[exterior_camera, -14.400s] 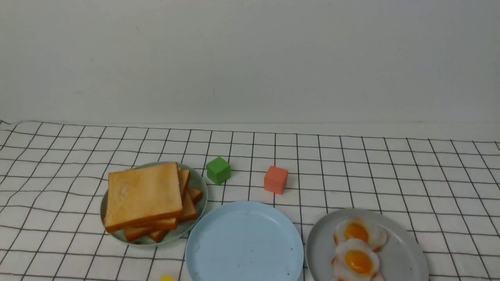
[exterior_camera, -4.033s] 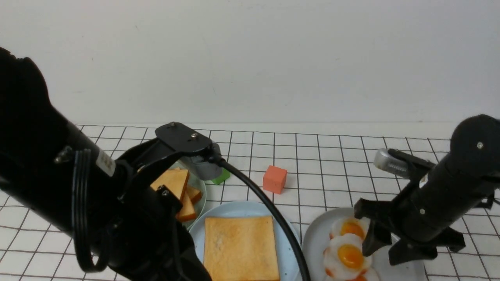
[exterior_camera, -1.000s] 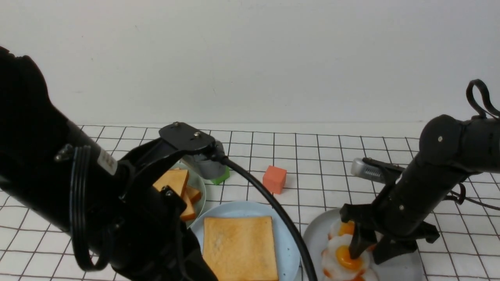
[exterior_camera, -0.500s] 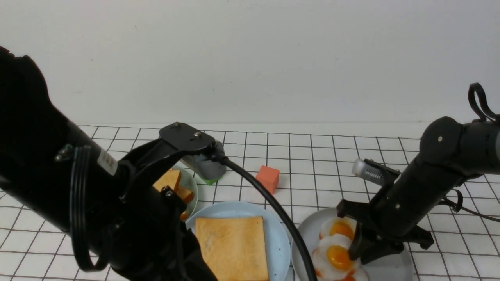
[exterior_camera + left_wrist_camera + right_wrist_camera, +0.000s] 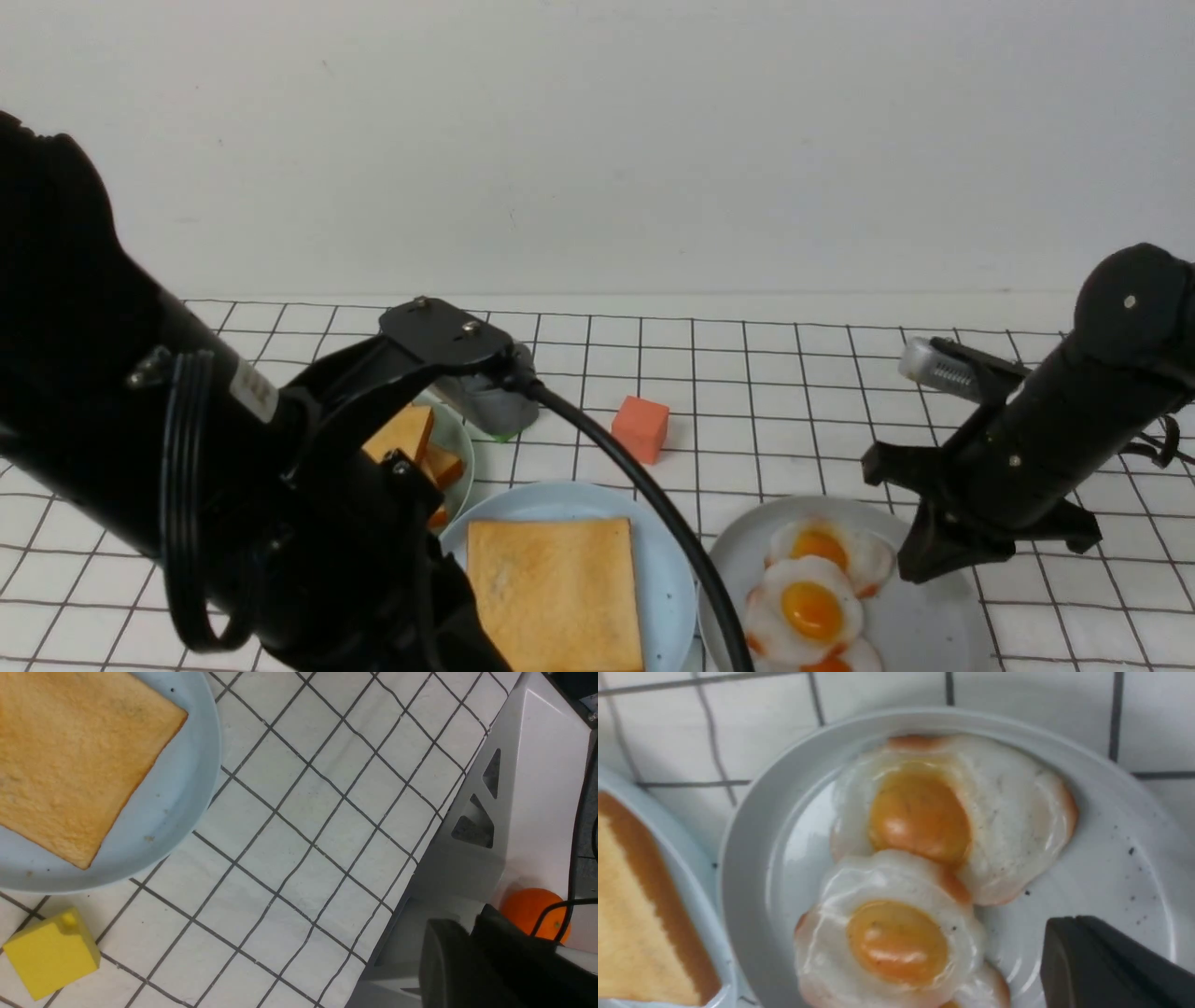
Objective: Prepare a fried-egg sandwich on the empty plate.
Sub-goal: Use the right arm to grab a fried egg
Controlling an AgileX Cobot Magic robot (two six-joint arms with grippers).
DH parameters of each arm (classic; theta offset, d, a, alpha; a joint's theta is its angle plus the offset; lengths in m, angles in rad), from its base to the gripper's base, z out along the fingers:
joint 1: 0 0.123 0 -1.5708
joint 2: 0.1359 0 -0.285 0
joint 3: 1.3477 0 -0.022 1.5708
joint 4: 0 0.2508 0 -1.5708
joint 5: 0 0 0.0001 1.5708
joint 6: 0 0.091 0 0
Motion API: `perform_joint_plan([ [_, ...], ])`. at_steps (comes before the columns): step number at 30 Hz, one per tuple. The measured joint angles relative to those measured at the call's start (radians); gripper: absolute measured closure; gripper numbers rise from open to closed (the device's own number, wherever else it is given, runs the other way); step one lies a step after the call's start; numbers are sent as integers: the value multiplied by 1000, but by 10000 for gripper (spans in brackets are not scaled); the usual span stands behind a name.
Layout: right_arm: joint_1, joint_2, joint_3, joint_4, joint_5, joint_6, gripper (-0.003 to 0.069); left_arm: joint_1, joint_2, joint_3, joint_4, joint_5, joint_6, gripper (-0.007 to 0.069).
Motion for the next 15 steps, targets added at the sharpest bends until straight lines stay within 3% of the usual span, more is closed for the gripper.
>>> perform_joint_plan([
  [4, 21, -12, 0, 40, 10, 6, 624, 0, 0, 0, -1, 2, 1, 534],
  [12, 51, 0, 0, 145, -4, -1, 305, 0, 0, 0, -1, 2, 1, 531],
  [15, 56, 0, 0, 147, 5, 7, 254, 0, 0, 0, -1, 2, 1, 529],
])
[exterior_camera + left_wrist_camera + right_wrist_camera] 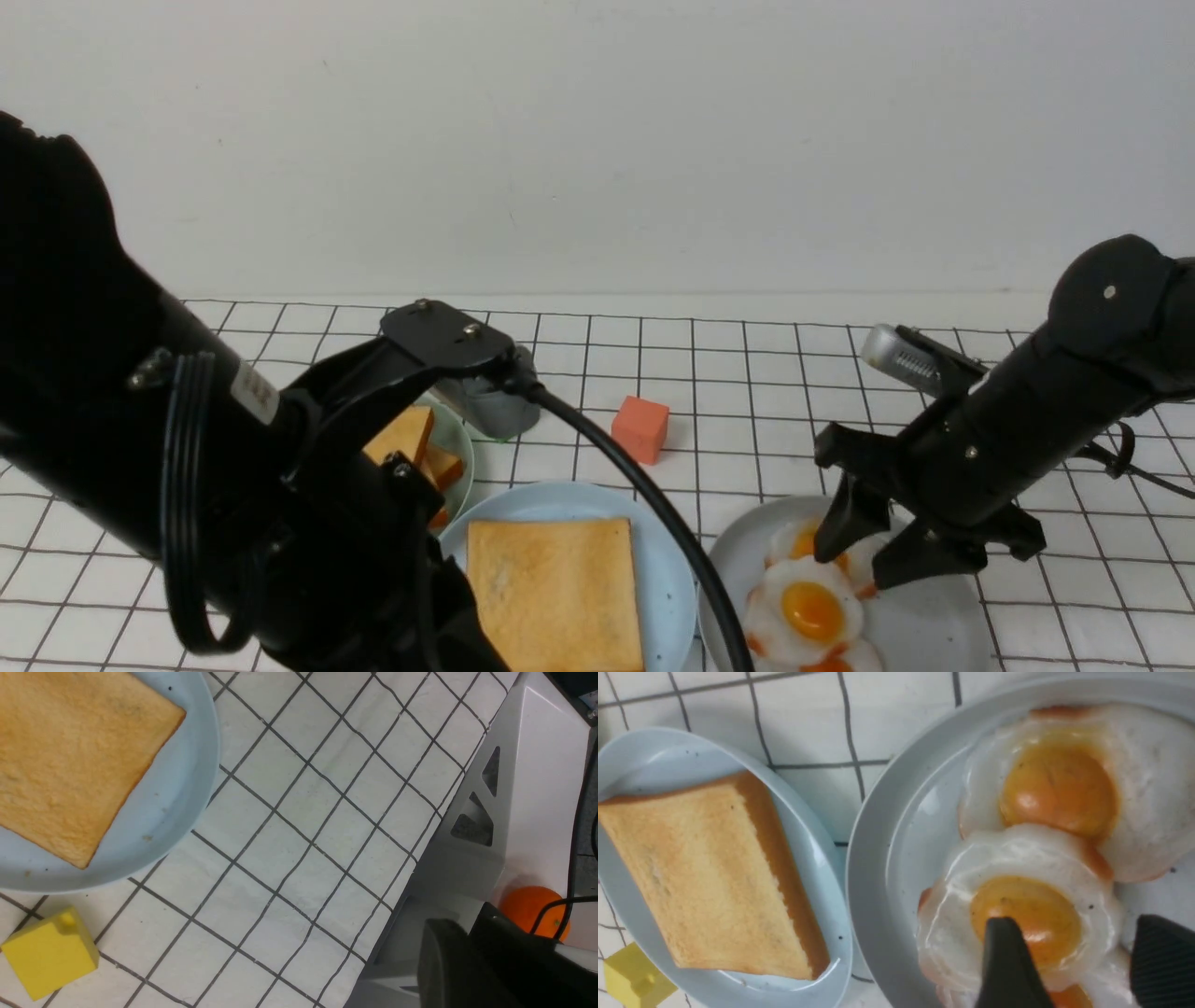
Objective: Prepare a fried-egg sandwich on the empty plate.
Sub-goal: Use the right arm to grab a fried egg
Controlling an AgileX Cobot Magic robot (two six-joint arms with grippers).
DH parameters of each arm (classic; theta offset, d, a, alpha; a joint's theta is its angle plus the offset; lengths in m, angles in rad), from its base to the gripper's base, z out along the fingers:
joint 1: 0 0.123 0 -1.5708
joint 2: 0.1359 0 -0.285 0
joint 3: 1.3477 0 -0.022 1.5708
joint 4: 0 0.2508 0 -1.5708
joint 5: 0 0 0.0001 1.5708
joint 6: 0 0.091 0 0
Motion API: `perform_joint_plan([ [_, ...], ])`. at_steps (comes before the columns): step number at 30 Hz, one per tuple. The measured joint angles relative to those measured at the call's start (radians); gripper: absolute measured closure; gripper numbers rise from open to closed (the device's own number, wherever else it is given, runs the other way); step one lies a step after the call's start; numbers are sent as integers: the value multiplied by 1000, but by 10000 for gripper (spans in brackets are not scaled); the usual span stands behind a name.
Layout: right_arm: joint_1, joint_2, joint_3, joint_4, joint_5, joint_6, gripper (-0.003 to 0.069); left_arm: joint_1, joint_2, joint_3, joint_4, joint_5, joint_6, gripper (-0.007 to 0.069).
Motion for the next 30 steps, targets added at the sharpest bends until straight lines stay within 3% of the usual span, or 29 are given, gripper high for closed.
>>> perform_joint_plan([
  [3, 3, 9, 0, -19, 26, 70, 229, 0, 0, 0, 0, 0, 0, 523],
  [9, 3, 52, 0, -34, 22, 123, 251, 0, 0, 0, 0, 0, 0, 522],
  [16, 2, 117, -1, -12, 13, 124, 256, 0, 0, 0, 0, 12, 0, 512],
  [21, 2, 132, -1, 56, 3, 58, 281, 0, 0, 0, 0, 15, 0, 508],
  [26, 2, 137, -1, 89, -9, 24, 365, 0, 0, 0, 0, 15, 0, 503],
  [30, 2, 139, -1, 89, -27, 17, 527, 0, 0, 0, 0, 19, 0, 501],
])
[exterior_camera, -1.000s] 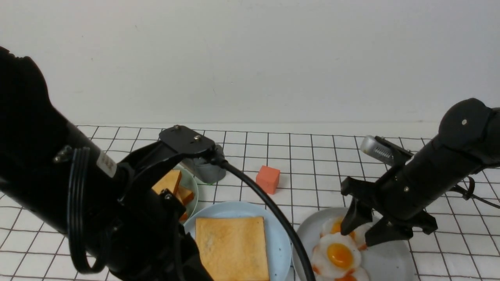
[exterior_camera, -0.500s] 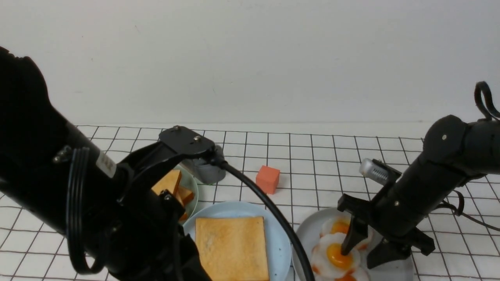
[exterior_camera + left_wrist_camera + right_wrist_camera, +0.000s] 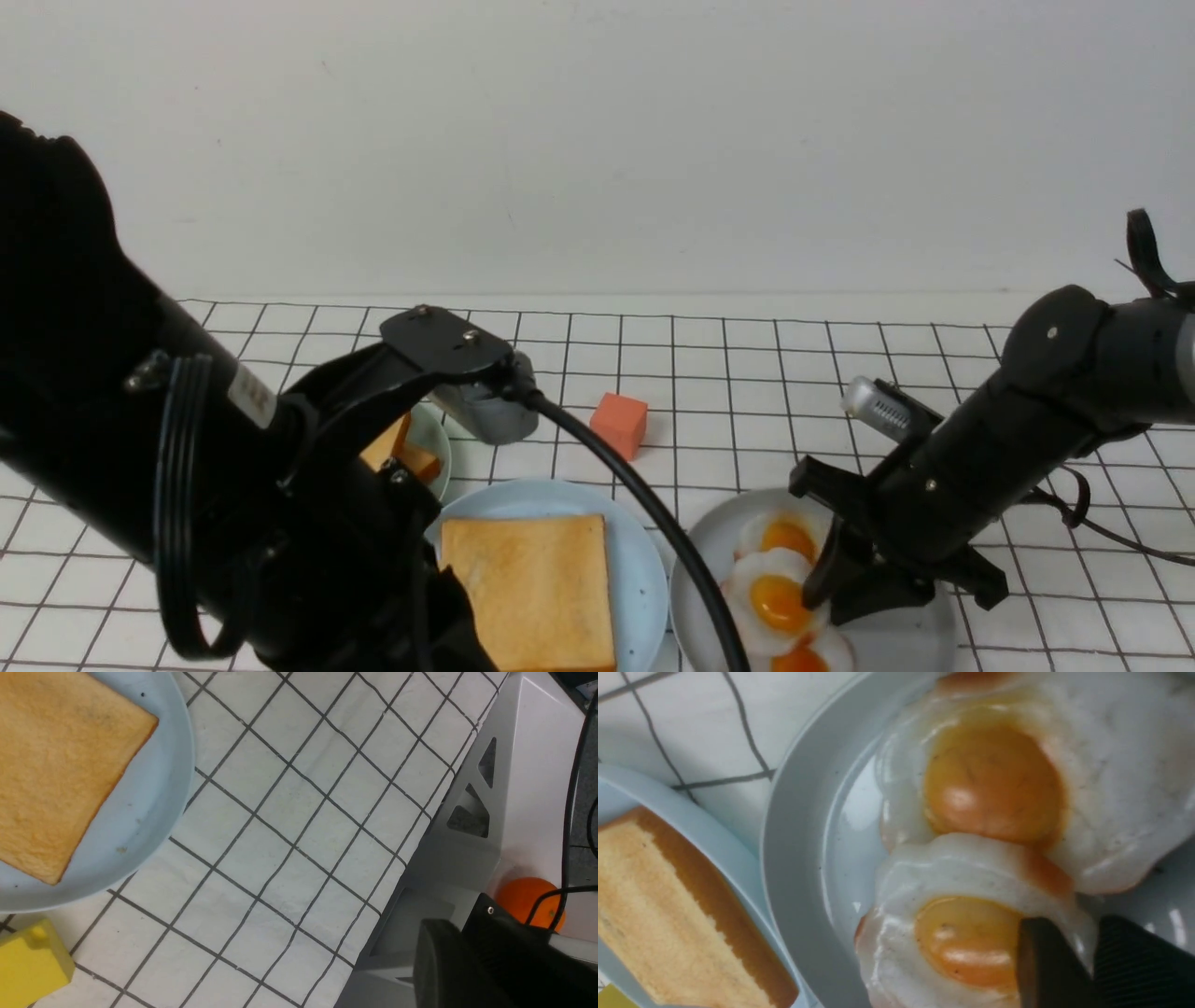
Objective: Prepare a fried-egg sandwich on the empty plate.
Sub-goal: Use the right arm to grab a fried egg, then use the right arm to place the fried egg on the slice of bread in the middle
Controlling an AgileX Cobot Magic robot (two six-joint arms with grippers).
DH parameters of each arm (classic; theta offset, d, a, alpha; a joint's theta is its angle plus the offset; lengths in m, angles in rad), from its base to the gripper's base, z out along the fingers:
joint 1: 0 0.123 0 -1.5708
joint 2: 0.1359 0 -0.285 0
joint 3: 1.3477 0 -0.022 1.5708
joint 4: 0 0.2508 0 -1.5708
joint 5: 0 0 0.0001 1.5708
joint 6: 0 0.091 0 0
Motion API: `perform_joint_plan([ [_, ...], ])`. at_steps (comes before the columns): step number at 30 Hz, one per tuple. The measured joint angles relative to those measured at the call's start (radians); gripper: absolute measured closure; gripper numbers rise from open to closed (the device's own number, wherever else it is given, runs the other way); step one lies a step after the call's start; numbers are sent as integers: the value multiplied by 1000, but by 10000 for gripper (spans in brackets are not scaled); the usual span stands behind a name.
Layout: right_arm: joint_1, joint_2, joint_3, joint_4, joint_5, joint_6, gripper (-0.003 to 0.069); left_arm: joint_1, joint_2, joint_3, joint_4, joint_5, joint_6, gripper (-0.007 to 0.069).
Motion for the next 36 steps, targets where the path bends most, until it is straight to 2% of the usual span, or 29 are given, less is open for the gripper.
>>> perform_joint_plan([
  [3, 0, 0, 0, -1, 1, -16, 591, 0, 0, 0, 0, 2, 0, 499],
  [10, -2, -7, 0, -28, 4, -19, 591, 0, 0, 0, 0, 6, 0, 492],
  [17, -9, -92, 1, -175, -15, 4, 591, 0, 0, 0, 0, 7, 0, 483],
  [23, -9, -179, 1, -209, -3, -7, 594, 0, 0, 0, 0, 7, 0, 478],
  [30, 6, -263, 1, -83, 2, -178, 594, 0, 0, 0, 1, 7, 0, 477],
  [33, 64, -260, 1, 54, -11, -316, 597, 0, 0, 0, 15, 10, -9, 475],
  [36, 148, -217, -15, 178, -49, -403, 597, 0, -1, 0, 49, -6, -28, 470],
])
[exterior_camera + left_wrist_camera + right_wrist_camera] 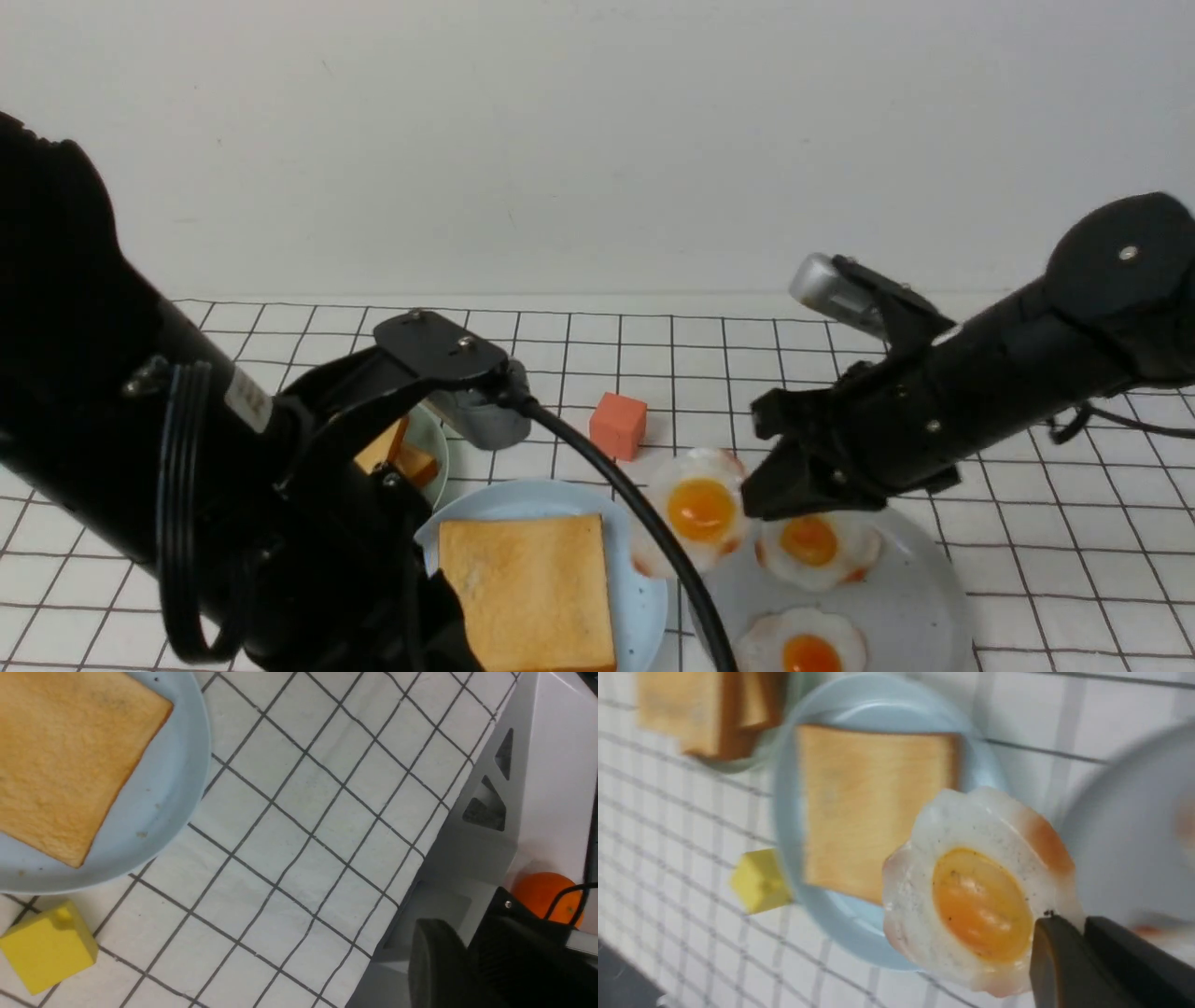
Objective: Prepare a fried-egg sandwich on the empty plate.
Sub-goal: Use the right arm to place the fried egg on the slice of bread in the middle, then use the left arm to grab a slice of bread
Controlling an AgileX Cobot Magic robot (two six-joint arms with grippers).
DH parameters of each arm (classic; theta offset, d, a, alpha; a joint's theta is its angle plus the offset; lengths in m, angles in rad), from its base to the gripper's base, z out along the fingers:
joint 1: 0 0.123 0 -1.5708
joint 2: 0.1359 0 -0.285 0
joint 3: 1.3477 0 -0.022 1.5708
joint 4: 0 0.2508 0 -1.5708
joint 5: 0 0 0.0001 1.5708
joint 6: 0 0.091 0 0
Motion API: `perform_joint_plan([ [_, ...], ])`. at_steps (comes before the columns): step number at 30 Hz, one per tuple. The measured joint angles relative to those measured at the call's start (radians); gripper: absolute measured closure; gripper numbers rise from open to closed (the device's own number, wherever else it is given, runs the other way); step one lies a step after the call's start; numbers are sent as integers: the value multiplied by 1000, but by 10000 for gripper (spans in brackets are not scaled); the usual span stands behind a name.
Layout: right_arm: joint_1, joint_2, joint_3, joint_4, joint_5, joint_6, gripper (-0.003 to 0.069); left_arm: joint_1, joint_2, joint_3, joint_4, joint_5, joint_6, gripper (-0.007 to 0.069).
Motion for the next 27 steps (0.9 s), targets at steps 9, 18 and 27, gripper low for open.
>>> perform_joint_plan([
  [9, 132, 249, -159, 177, -60, -117, 594, 0, -8, 0, 17, -21, -17, 470],
  [18, 123, 232, -176, 118, -29, -117, 286, 0, -9, 0, 20, -61, -19, 461],
  [27, 74, -99, -176, -308, 146, 48, 70, 115, -4, 0, 40, -213, -212, 477],
])
